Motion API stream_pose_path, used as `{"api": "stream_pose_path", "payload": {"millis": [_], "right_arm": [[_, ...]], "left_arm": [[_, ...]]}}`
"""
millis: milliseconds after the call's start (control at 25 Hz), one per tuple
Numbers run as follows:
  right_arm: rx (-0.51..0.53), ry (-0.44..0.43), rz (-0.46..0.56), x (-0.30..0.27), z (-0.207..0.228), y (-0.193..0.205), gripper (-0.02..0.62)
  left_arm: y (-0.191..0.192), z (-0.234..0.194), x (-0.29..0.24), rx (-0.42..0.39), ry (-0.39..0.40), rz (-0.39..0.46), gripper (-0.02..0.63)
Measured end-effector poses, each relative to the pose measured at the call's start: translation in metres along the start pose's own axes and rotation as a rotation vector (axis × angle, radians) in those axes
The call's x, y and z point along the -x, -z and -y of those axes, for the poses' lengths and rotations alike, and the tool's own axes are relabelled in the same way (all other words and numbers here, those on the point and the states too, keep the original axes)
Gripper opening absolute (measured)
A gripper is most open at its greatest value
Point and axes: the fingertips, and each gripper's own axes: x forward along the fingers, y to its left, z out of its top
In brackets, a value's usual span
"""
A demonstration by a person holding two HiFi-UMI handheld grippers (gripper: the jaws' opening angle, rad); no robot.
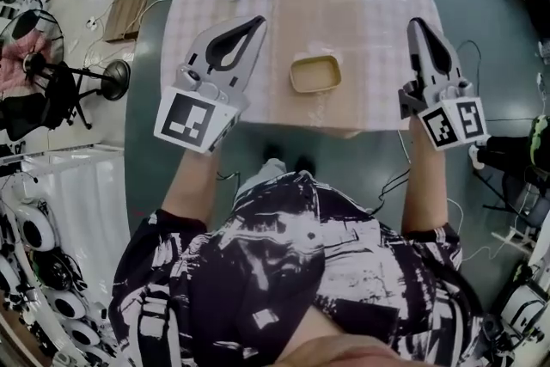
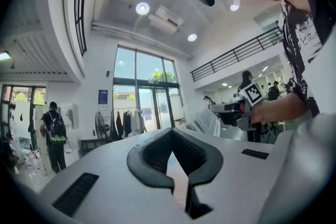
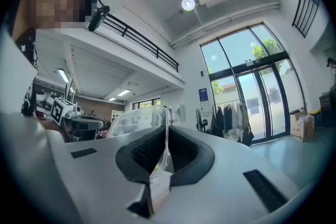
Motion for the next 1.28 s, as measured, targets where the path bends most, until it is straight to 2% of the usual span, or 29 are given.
{"api": "stream_pose_path", "payload": {"millis": [200,360,520,1280], "right_arm": [[0.094,0.049,0.112,0.026,-0.013,-0.068,0.015],[0.131,0.065,0.155,0.041,-0.026,-0.093,0.015],[0.131,0.072,0.16,0.046,-0.034,-0.095,0.015],[0.127,0.093,0.167,0.046,-0.029,-0.09,0.015]], "left_arm": [[-0.021,0.006,0.007,-0.023,0.003,0.019,0.0],[-0.037,0.013,0.012,-0.038,0.009,0.044,0.0],[-0.046,0.016,0.019,-0.047,0.009,0.058,0.0],[-0.042,0.018,0.019,-0.047,0.006,0.054,0.0]]}}
